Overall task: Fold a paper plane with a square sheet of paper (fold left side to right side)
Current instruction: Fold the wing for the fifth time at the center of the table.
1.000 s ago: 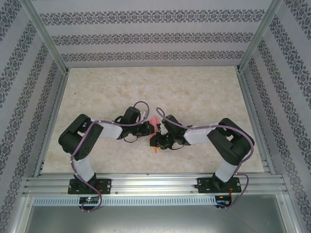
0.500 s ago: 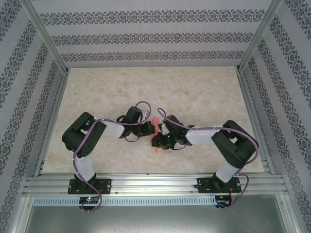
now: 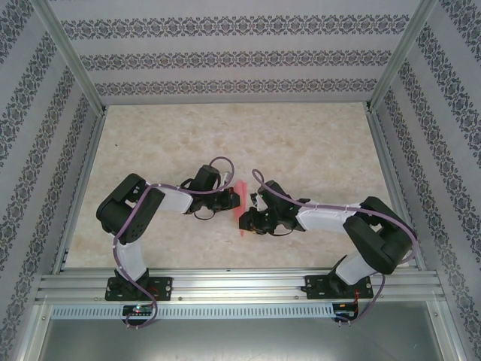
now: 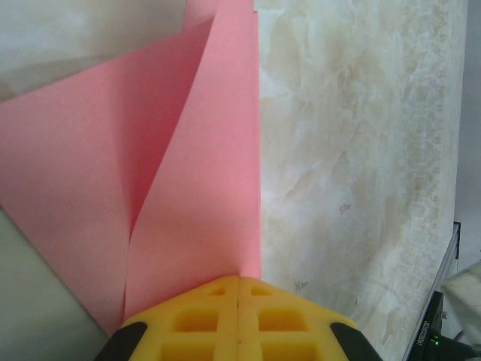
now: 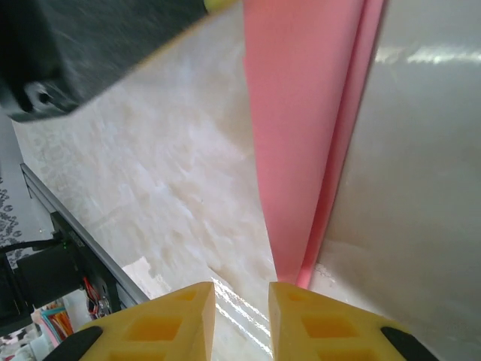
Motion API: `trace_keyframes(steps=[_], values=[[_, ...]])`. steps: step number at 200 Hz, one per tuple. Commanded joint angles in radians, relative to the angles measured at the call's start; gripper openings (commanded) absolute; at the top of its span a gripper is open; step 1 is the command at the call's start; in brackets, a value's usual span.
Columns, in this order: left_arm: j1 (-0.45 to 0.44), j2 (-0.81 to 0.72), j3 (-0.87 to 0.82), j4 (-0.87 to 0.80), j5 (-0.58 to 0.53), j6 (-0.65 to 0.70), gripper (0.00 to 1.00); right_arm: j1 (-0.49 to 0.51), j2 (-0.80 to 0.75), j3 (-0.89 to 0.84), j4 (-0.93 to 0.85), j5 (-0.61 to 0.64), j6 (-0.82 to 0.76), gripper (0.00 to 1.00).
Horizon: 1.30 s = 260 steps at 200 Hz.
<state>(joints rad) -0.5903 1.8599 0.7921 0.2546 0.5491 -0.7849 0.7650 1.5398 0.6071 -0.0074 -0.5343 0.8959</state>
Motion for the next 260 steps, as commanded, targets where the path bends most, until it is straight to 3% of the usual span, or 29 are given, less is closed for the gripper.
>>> trace_keyframes(steps=[1, 189, 260], values=[[-0.006, 0.061, -0.026, -0.048, -0.099, 0.031, 0.06, 0.025, 0.019, -0.027, 0.110, -0.036, 0.056, 0.26], [-0.005, 0.056, -0.030, -0.041, -0.099, 0.033, 0.05, 0.031, 0.120, 0.018, 0.121, -0.031, 0.038, 0.26], [-0.002, 0.057, -0.028, -0.051, -0.110, 0.041, 0.04, 0.058, 0.151, 0.034, -0.130, 0.016, -0.020, 0.26]])
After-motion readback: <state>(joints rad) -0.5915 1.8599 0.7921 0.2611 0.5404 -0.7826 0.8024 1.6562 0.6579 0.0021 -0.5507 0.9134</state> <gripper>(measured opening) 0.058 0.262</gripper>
